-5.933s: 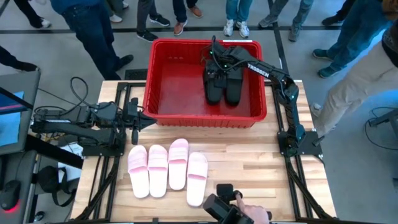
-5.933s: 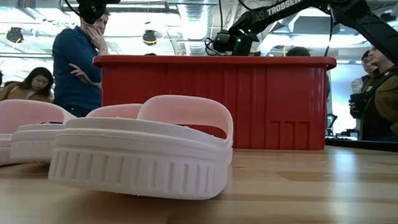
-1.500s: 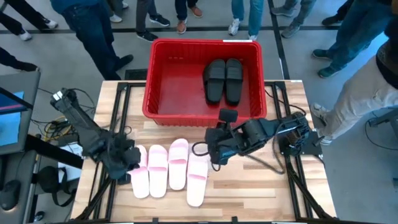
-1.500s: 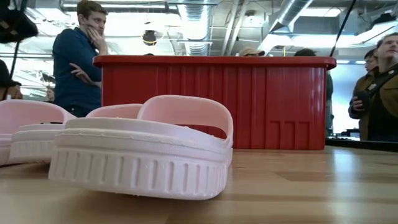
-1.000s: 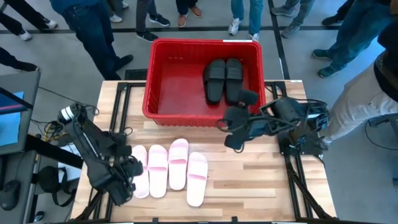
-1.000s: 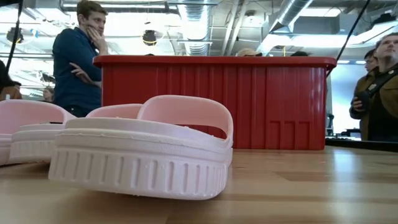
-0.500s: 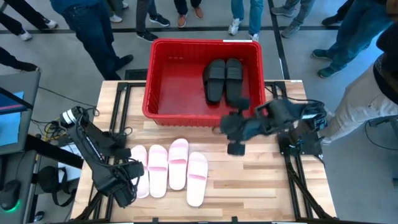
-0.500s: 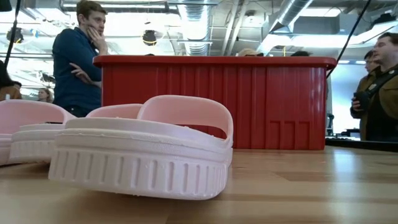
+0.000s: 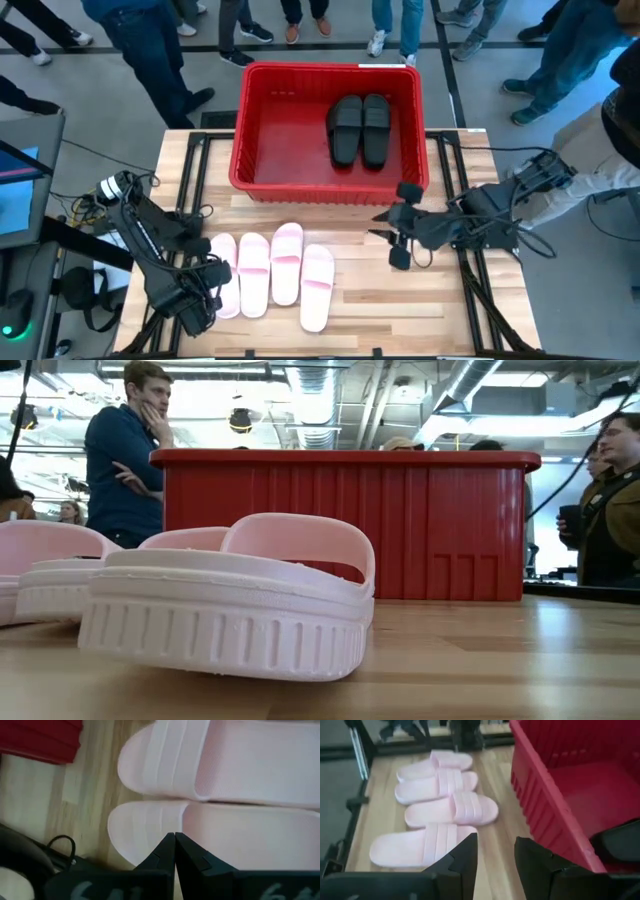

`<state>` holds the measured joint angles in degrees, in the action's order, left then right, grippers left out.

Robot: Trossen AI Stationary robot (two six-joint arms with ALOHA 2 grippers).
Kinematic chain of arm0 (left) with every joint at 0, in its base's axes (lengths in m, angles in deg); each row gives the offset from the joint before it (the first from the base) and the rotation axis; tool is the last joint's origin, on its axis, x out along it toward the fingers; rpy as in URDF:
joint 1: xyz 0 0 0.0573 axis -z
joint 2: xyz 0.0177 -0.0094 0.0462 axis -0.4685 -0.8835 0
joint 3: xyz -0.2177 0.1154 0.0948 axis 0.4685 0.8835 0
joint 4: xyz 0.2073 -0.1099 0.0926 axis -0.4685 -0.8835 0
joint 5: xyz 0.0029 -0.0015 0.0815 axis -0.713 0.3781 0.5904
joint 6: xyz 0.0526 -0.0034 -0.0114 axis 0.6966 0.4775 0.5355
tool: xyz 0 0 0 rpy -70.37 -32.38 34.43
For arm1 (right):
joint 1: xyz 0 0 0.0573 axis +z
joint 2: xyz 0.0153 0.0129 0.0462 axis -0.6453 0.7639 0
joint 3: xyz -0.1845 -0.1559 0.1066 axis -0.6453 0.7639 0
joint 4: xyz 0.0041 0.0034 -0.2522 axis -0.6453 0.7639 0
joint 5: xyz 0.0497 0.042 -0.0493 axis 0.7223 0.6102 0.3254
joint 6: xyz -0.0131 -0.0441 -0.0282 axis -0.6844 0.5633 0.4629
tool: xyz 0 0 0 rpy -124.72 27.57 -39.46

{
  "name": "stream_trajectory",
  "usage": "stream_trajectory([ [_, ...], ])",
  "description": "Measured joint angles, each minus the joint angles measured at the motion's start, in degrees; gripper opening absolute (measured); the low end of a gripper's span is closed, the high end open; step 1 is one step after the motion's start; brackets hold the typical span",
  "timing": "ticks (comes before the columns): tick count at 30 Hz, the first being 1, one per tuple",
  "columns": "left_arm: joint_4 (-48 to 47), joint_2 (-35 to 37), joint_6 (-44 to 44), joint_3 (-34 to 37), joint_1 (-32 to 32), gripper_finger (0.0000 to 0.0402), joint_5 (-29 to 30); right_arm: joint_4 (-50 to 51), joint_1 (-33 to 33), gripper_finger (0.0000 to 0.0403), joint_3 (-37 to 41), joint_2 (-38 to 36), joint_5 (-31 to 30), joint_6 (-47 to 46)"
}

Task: Pick and place slides into bin
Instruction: Put the pink slide into the red container

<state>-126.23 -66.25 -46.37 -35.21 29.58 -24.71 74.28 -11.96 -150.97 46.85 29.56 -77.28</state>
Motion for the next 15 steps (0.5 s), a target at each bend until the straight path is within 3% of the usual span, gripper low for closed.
stream_trajectory([
  [7, -0.13, 0.00, -0.90, 0.02, 0.21, 0.0000, 0.78, -17.17, 1.14, 0.0118, 15.14, -6.13, 1.06, -0.03],
  [15, -0.13, 0.00, -3.70, 0.02, 0.63, 0.0028, -1.14, -23.72, 1.11, 0.0118, 22.11, -7.91, 1.04, -0.01],
])
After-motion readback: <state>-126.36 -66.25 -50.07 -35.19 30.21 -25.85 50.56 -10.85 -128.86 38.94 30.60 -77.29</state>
